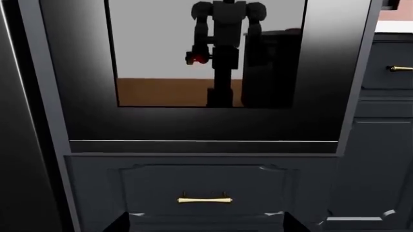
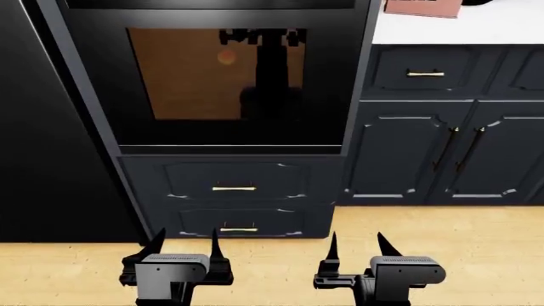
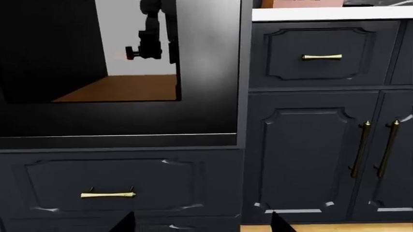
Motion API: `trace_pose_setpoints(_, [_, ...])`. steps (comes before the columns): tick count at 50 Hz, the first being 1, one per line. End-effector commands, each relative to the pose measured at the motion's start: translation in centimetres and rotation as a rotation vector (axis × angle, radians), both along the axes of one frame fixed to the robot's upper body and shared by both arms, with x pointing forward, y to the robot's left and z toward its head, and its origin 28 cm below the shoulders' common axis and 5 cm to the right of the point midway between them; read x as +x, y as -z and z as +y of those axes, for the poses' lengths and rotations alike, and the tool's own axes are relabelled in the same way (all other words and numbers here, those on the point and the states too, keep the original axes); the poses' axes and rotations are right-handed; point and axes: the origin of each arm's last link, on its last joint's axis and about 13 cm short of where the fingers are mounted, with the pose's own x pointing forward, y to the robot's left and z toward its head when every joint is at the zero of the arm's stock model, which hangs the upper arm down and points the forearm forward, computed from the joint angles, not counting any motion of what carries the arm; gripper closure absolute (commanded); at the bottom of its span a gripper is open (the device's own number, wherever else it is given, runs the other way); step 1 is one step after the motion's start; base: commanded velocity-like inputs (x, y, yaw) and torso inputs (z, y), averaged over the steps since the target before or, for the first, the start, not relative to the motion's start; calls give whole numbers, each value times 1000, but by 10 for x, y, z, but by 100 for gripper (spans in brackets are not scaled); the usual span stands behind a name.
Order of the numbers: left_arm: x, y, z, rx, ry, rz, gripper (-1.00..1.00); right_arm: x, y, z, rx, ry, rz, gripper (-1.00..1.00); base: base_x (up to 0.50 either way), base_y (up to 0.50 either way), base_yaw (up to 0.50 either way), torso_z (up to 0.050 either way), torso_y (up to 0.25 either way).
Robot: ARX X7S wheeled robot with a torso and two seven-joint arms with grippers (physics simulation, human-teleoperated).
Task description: Open the oven door
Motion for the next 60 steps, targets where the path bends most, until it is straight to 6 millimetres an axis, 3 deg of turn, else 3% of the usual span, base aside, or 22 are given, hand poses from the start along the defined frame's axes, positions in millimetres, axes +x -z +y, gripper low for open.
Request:
trace_pose_setpoints(1, [0, 0, 0, -3, 1, 1, -100, 0, 0, 0, -1, 3, 5, -100, 0, 0, 0, -46, 0])
trace_pose_setpoints(22, [1, 1, -2, 1, 9, 7, -100, 0, 0, -1, 11, 5, 9, -100, 0, 0, 0, -46, 0])
trace_pose_setpoints(39, [0, 3, -4, 5, 16, 13, -100, -2, 4, -3, 27, 10, 18, -100, 12, 0, 0, 0, 0])
trace_pose_setpoints(60, [0, 3, -4, 4, 17, 7, -100, -4, 5, -5, 37, 15, 22, -100, 255, -53, 0, 0, 0])
